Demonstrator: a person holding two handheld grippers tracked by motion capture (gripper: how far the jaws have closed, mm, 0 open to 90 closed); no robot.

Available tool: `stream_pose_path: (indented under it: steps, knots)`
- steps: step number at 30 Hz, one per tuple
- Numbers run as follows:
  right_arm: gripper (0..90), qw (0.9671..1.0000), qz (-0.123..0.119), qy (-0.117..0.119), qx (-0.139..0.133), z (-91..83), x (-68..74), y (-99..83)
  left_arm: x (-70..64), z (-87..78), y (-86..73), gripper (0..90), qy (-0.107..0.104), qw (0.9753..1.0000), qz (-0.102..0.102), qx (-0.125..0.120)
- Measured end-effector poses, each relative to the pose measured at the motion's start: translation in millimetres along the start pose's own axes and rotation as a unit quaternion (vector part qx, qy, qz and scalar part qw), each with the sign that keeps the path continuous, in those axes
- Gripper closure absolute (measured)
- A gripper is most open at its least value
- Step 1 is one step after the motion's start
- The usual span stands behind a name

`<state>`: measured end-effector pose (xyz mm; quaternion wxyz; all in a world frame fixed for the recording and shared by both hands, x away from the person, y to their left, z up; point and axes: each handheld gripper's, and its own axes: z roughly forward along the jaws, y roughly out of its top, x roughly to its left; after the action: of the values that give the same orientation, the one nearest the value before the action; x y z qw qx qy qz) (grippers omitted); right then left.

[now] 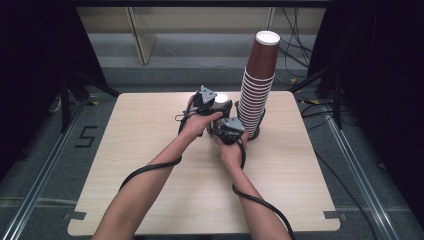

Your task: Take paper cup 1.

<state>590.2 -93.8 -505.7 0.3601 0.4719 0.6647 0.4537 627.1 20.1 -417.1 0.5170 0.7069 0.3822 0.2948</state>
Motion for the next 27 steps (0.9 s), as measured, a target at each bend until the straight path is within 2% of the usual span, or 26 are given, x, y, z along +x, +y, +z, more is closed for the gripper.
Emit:
stream_pose_path:
  steps: [4, 7, 8, 11, 12, 14, 15, 17, 27]
  knots:
    - [35.2, 1.0, 0.009, 0.0, 0.003, -0.5, 0.9, -0.2, -0.6, 3.9, 1.9, 22.7, -0.004, 1.0, 0.0, 0.0]
    - [35.6, 1.0, -0.003, 0.004, 0.004, -0.7, -0.4, 0.0, -1.5, 6.1, 2.2, 23.7, -0.005, 1.0, 0.002, 0.001]
    - [36.0, 0.9999, 0.009, 0.008, 0.006, -1.9, 0.4, 0.2, -2.0, 7.1, 2.5, 24.0, -0.005, 1.0, 0.003, 0.002]
    - [36.5, 0.9999, 0.01, 0.006, -0.001, -0.4, 0.9, -1.0, -4.3, 9.2, 2.7, 24.8, -0.007, 1.0, 0.001, 0.001]
    - [36.5, 0.9999, 0.013, 0.007, 0.002, -0.6, 1.1, -1.0, -5.0, 10.7, 2.0, 25.2, -0.006, 1.0, 0.006, 0.001]
    - [36.5, 0.9998, 0.011, 0.01, 0.01, -2.3, 0.5, 0.0, -4.4, 12.0, 1.9, 27.7, -0.004, 1.0, 0.002, 0.002]
    - [36.5, 0.9999, 0.0, 0.007, 0.007, -2.0, -0.8, 0.2, -3.9, 12.8, 2.0, 28.8, -0.002, 1.0, 0.004, 0.002]
    - [36.5, 1.0, -0.002, 0.005, 0.005, -1.2, -0.7, -0.2, -2.9, 12.9, 2.0, 29.8, 0.0, 0.9999, 0.009, 0.006]
    - [36.7, 1.0, 0.004, 0.001, 0.007, -0.7, 0.1, -0.3, -4.7, 14.5, 2.6, 33.6, 0.005, 0.9999, 0.011, 0.003]
